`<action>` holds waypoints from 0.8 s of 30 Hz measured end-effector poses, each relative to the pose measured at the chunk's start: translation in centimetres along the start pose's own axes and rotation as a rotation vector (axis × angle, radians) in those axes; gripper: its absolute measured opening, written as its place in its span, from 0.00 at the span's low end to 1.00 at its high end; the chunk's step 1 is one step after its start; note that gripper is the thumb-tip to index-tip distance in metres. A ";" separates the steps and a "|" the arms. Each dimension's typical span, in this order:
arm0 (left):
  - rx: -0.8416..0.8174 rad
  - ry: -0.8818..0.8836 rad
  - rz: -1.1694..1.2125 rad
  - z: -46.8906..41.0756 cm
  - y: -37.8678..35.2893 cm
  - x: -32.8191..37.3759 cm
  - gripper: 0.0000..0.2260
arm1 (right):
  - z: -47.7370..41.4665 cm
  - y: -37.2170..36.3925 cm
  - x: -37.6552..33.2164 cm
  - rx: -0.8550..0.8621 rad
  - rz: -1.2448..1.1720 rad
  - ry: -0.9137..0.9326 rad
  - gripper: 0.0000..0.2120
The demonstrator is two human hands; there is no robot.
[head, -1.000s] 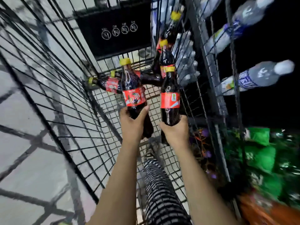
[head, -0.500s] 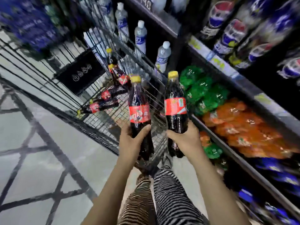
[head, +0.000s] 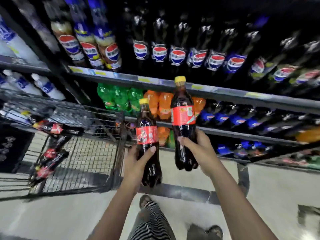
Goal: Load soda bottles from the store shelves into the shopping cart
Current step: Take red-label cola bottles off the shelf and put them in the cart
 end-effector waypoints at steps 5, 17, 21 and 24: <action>-0.125 -0.092 -0.007 2.5 -11.6 1.0 0.14 | 3.9 12.8 1.7 0.141 -0.043 0.065 0.21; -0.424 -0.053 0.049 13.8 -44.1 -4.0 0.16 | 15.2 45.1 10.7 0.581 -0.097 0.075 0.22; -0.593 0.024 0.000 17.2 -51.9 -5.4 0.20 | 17.7 51.9 12.2 0.643 -0.169 0.050 0.24; -0.700 0.022 -0.052 18.4 -57.2 -6.3 0.18 | 18.2 56.3 13.4 0.701 -0.194 0.038 0.28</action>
Point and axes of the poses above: each hand's wrist, its own z-axis away from the middle knuckle, its own y-axis out of the back of the hand, x = y × z, the point moved 2 cm from there along -z, towards the middle knuckle, and after that the axes turned 3 degrees about -y, right-handed, at the moved point
